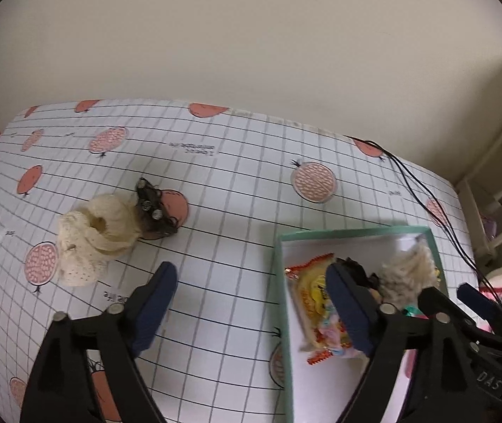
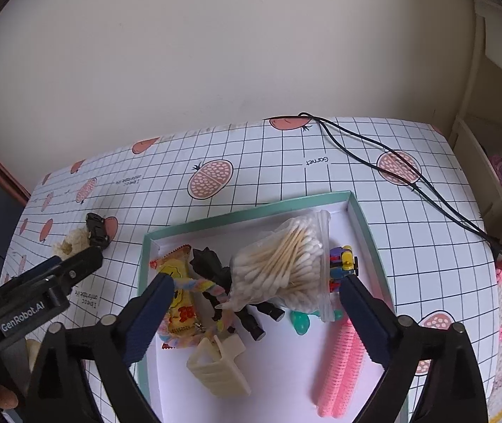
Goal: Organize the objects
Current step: 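Move both tools back to the cream lace scrunchie and black toy car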
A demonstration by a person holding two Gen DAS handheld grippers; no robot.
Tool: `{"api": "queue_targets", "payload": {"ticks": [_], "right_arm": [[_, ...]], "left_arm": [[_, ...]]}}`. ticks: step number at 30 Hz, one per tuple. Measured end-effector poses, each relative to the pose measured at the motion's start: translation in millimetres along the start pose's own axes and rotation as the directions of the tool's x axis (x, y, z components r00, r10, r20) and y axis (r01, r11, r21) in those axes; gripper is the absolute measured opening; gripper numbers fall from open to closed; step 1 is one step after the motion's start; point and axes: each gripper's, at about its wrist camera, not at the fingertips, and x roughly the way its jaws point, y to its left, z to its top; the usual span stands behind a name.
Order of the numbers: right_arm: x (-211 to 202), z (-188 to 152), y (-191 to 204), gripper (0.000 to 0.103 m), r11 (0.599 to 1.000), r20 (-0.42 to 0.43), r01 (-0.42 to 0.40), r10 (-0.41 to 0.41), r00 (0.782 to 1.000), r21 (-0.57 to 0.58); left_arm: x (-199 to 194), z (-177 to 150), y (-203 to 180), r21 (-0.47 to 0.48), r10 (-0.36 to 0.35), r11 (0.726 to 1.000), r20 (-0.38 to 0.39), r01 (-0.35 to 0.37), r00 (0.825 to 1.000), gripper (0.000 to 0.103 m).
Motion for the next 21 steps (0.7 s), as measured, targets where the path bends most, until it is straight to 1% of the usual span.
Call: {"api": "queue_targets", "payload": {"ticks": [2, 5, 11, 14, 18, 21], "right_arm": [[1, -1, 1, 0.102, 1.000, 0.000, 0.001, -0.001, 1.000, -0.003], [2, -1, 2, 0.103, 1.000, 0.004, 0.001, -0.001, 1.000, 0.000], [3, -1, 7, 0.103, 1.000, 0.016, 0.000, 0.000, 1.000, -0.013], [4, 0, 9, 0.103, 1.000, 0.018, -0.005, 0.005, 1.000, -0.012], [5, 0, 12, 0.103, 1.000, 0.020, -0.007, 0.007, 1.000, -0.015], [4, 1, 15, 0.103, 1.000, 0.022, -0.005, 0.006, 1.000, -0.018]], "left_arm": [[0, 0, 2, -0.009, 0.007, 1.000, 0.008, -0.007, 1.000, 0.101], [1, 0, 6, -0.016, 0.013, 1.000, 0.003, -0.013, 1.000, 0.103], [4, 1, 9, -0.026, 0.016, 1.000, 0.010, -0.016, 1.000, 0.103], [0, 2, 13, -0.042, 0.010, 0.999, 0.031, -0.008, 0.999, 0.103], [-5, 6, 19, -0.064, -0.015, 0.998, 0.058, 0.019, 0.998, 0.103], [-9, 9, 26, -0.076, -0.011, 0.997, 0.075, 0.017, 0.997, 0.103]]}}
